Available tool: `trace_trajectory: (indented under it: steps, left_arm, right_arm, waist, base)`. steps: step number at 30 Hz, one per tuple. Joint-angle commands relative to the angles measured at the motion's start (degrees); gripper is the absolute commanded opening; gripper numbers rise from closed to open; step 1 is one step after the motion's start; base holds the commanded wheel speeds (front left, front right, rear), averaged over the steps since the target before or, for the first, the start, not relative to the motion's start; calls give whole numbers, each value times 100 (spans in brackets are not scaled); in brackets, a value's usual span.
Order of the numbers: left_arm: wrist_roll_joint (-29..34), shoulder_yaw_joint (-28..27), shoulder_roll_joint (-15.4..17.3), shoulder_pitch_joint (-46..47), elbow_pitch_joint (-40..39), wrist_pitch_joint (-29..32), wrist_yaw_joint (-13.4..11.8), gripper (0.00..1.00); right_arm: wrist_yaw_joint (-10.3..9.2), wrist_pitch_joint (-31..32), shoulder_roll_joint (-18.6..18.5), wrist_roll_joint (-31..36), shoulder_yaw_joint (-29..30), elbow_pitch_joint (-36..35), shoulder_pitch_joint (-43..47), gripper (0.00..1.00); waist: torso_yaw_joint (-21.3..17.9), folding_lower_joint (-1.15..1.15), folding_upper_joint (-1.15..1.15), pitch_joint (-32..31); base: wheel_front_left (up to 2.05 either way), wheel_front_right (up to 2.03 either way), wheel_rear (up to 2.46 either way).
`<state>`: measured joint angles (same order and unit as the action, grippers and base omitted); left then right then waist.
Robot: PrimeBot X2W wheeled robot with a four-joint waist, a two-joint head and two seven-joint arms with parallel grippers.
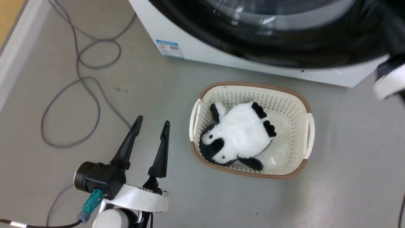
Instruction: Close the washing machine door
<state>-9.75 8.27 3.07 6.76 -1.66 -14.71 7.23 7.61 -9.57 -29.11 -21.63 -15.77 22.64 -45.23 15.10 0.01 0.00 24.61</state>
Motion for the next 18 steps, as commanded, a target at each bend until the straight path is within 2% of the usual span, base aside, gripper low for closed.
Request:
trace_trajectory:
  steps: [1,8,18]
  left_arm:
    - [-29,9,-5,105,-25,-29,24,100]
    - [-85,4,-15,195,-34,-29,24,100]
    - [-152,-71,-18,237,-79,-29,25,100]
  right_arm:
    - [-12,62,-84,63,162,102,-248,0]
    - [-12,365,56,194,693,504,-754,0]
    - [-12,412,342,371,1299,680,-947,0]
  waist:
    - [62,-1,0,116]
    - [131,-1,0,279]
    - [147,-1,0,353]
  base:
    - [0,0,0]
    - [0,0,0]
    - [0,0,0]
